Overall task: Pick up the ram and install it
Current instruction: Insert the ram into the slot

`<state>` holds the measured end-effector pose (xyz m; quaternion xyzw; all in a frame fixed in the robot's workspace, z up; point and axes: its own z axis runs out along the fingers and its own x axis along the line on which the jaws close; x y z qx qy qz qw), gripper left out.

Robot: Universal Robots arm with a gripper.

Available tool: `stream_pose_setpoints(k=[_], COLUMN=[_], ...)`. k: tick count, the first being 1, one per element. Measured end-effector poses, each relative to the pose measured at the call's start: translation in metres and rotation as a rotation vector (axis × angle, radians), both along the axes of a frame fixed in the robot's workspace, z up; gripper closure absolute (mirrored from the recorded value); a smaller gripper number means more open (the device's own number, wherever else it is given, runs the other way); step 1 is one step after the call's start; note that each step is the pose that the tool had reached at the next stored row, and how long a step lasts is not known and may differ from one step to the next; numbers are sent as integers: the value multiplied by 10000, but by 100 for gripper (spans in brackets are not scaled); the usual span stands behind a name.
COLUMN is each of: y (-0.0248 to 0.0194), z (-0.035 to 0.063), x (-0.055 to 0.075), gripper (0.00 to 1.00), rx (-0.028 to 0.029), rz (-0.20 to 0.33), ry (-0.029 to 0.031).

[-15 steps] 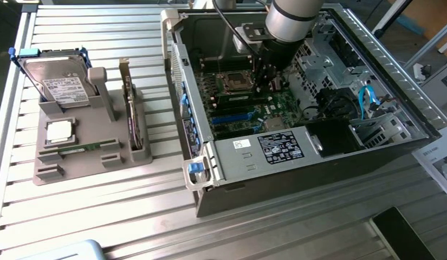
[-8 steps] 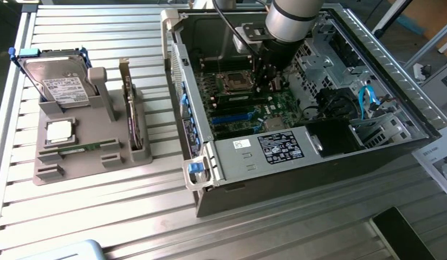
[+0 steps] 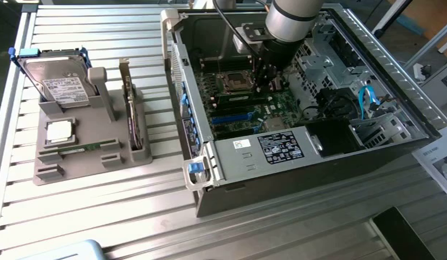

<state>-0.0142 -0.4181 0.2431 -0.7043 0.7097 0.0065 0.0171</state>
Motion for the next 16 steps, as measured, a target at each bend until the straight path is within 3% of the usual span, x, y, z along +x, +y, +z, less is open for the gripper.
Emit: stream_pose_setpoints(k=[16], y=[-3], z=[-15], x=[0], gripper=[88], rx=[14], rz=[20], ry=[-51])
